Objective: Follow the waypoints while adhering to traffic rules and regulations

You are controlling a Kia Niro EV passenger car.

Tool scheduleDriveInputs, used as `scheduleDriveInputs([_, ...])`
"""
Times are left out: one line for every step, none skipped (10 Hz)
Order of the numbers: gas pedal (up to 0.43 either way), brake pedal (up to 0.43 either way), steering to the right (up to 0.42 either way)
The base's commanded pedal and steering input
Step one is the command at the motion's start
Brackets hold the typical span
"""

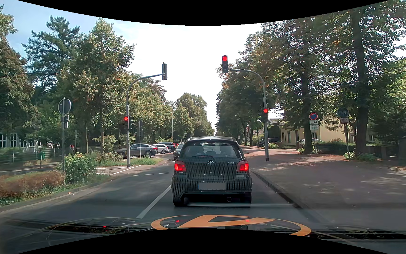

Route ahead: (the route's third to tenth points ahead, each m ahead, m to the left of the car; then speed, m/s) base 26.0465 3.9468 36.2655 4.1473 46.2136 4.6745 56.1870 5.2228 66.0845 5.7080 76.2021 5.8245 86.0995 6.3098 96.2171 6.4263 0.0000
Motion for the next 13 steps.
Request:
scheduleDriveInputs([0.000, 0.195, 0.002])
scheduleDriveInputs([0.000, 0.195, 0.003])
scheduleDriveInputs([0.000, 0.195, 0.003])
scheduleDriveInputs([0.000, 0.195, 0.003])
scheduleDriveInputs([0.000, 0.189, 0.003])
scheduleDriveInputs([0.000, 0.189, 0.002])
scheduleDriveInputs([0.000, 0.195, 0.002])
scheduleDriveInputs([0.000, 0.195, 0.003])
scheduleDriveInputs([0.000, 0.195, 0.003])
scheduleDriveInputs([0.000, 0.195, 0.003])
scheduleDriveInputs([0.000, 0.195, 0.003])
scheduleDriveInputs([0.000, 0.195, 0.002])
scheduleDriveInputs([0.000, 0.195, 0.003])
